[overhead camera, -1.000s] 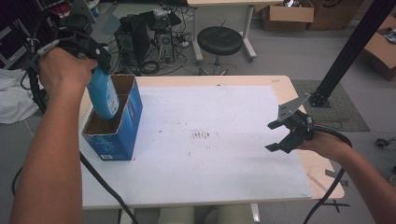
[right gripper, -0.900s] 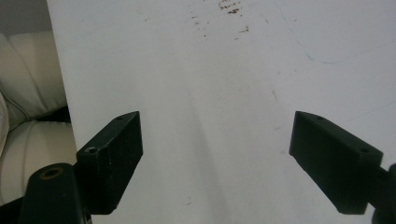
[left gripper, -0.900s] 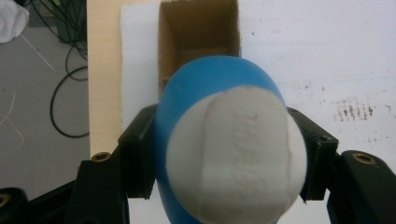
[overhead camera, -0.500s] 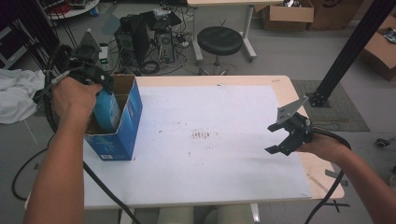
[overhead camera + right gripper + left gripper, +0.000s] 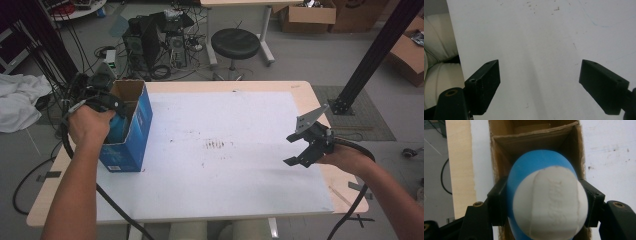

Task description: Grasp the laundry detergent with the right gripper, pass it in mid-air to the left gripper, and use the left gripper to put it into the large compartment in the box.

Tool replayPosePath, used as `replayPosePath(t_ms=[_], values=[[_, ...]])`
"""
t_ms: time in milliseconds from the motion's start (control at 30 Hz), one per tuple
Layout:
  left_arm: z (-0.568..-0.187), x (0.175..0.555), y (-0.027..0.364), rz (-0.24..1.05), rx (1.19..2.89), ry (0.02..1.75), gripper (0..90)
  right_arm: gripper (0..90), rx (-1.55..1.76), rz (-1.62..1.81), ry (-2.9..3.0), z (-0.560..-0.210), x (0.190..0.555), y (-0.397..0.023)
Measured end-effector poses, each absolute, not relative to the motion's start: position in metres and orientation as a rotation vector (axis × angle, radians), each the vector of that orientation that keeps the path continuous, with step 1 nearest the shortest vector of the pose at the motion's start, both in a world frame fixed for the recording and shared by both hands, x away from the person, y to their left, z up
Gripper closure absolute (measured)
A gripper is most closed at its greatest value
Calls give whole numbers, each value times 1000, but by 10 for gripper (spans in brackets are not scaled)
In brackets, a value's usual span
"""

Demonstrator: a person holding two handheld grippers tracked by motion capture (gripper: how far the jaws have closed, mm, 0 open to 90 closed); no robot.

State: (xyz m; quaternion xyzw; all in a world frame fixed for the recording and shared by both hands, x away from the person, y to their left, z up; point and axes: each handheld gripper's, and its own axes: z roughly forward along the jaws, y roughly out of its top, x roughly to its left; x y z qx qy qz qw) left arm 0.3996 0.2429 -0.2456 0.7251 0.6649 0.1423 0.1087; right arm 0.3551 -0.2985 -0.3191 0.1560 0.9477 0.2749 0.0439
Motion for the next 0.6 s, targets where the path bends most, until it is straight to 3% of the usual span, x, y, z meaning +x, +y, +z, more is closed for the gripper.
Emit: replayPosePath(t_ms=[600], values=[[-280, 404, 245, 363, 2178, 1960, 378, 173, 486, 829, 2906, -323, 357, -296]])
